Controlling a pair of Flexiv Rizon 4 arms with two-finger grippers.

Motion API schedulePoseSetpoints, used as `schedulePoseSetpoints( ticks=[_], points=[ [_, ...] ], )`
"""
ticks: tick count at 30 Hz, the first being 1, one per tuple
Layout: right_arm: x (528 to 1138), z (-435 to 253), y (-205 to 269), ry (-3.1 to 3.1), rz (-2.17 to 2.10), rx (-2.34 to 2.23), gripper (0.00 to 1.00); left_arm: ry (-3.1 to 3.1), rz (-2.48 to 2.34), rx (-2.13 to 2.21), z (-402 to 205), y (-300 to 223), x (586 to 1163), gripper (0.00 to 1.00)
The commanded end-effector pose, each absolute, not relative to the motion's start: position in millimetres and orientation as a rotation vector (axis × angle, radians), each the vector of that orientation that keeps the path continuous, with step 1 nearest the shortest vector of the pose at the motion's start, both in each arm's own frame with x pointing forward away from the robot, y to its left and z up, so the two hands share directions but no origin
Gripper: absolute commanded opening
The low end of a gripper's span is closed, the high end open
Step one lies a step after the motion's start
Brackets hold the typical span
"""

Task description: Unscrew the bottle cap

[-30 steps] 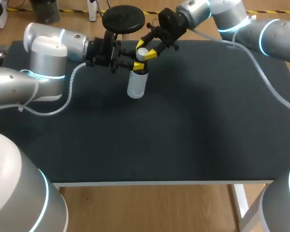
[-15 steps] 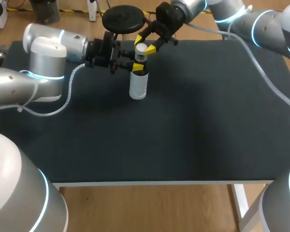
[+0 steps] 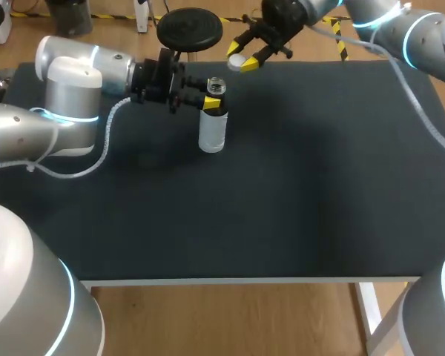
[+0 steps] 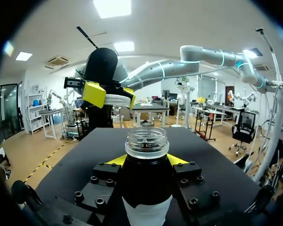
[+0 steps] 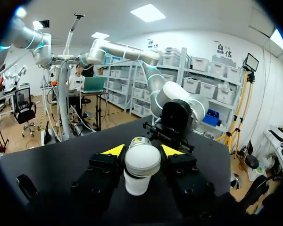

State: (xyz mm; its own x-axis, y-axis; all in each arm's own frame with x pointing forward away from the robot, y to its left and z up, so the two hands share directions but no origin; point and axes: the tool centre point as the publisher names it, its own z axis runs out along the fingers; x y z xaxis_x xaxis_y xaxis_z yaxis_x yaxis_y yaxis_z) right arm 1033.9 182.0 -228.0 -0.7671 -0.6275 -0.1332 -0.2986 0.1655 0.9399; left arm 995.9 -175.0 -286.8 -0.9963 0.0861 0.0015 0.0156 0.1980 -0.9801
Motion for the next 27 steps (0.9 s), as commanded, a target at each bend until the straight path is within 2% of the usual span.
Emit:
schedulePoseSetpoints(
  ticks=[1,13,27],
  points=[
    [1065.0,-234.0,136.2,-2.064,-1.507,0.923,0.00,-2.385,1.951,-0.105,-287.0,-174.6,997.1,0.00],
    [1086.4,-281.5,57.1,-2.320,-1.774,0.399,0.00,-2.385,1.951,-0.105,-287.0,-174.6,997.1,0.00],
    [1094.4,-332.9,47.4,-2.494,-1.834,-0.071,0.00,-2.385,1.951,-0.105,-287.0,-174.6,997.1,0.00]
  ],
)
